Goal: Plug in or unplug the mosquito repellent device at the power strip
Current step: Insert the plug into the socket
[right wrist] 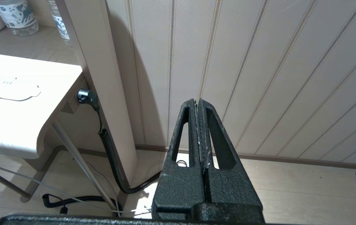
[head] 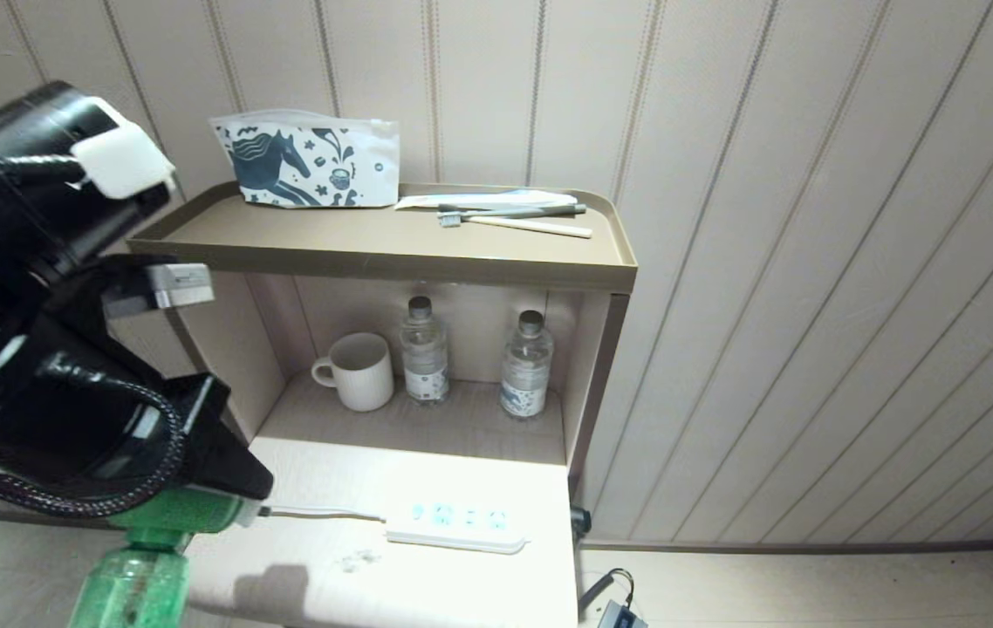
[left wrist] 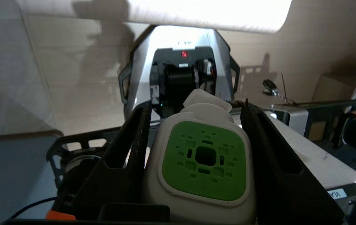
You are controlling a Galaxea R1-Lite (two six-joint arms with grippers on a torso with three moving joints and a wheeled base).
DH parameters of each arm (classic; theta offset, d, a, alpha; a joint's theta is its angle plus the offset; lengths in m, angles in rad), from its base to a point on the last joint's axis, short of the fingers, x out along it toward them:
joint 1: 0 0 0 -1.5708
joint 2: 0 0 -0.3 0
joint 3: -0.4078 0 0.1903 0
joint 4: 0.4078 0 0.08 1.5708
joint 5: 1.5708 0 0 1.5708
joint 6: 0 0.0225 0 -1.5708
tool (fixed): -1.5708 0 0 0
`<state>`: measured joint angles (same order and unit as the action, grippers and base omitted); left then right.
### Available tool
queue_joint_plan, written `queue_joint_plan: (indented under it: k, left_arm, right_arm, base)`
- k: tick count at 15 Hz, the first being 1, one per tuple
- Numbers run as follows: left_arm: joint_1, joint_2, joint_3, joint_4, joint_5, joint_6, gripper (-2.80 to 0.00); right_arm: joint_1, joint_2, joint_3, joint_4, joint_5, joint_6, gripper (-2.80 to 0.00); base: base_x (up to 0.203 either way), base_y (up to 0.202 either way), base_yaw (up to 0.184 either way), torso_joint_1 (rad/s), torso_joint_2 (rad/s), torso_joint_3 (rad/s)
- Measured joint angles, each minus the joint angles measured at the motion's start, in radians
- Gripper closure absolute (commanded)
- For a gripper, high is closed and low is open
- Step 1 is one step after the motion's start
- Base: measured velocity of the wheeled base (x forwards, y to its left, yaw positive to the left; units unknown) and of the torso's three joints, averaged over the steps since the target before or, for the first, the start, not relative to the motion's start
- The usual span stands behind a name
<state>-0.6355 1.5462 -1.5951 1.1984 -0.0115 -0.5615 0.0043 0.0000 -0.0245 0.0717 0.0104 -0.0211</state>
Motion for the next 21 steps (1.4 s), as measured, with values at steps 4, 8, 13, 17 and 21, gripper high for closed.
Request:
queue_joint_plan:
  k: [4,8,13,17,21]
  left_arm:
    - [-0.142,0.156,0.002,-0.051,-0.003,-0.073,0.00]
    - [-0.183,0.336,-0.063,-0.110,-0.004,-0.099,0.00]
    - [-0.188,0.494,-0.181,-0.111,-0.046,-0.100,0.00]
    - [-0.188,0.530,-0.217,-0.115,-0.074,-0.050,0.00]
    - [-0.182,0.541,-0.220,-0.133,-0.075,0.267,0.00]
  right_arm:
    - [0.000,0.000,0.000,0.000,0.000,0.000,0.00]
    - [0.000,0.000,0.000,0.000,0.000,0.000,0.00]
    - [0.000,0.000,0.000,0.000,0.000,0.000,0.00]
    - [0.000,0.000,0.000,0.000,0.000,0.000,0.00]
    - [0.000,0.000,0.000,0.000,0.000,0.000,0.00]
  base:
    - [0.000,0.000,0.000,0.000,0.00,0.000]
    - [0.000,0.000,0.000,0.000,0.00,0.000]
    - [0.000,0.000,0.000,0.000,0.00,0.000]
    - [0.000,0.000,0.000,0.000,0.00,0.000]
    - [0.000,0.000,0.000,0.000,0.00,0.000]
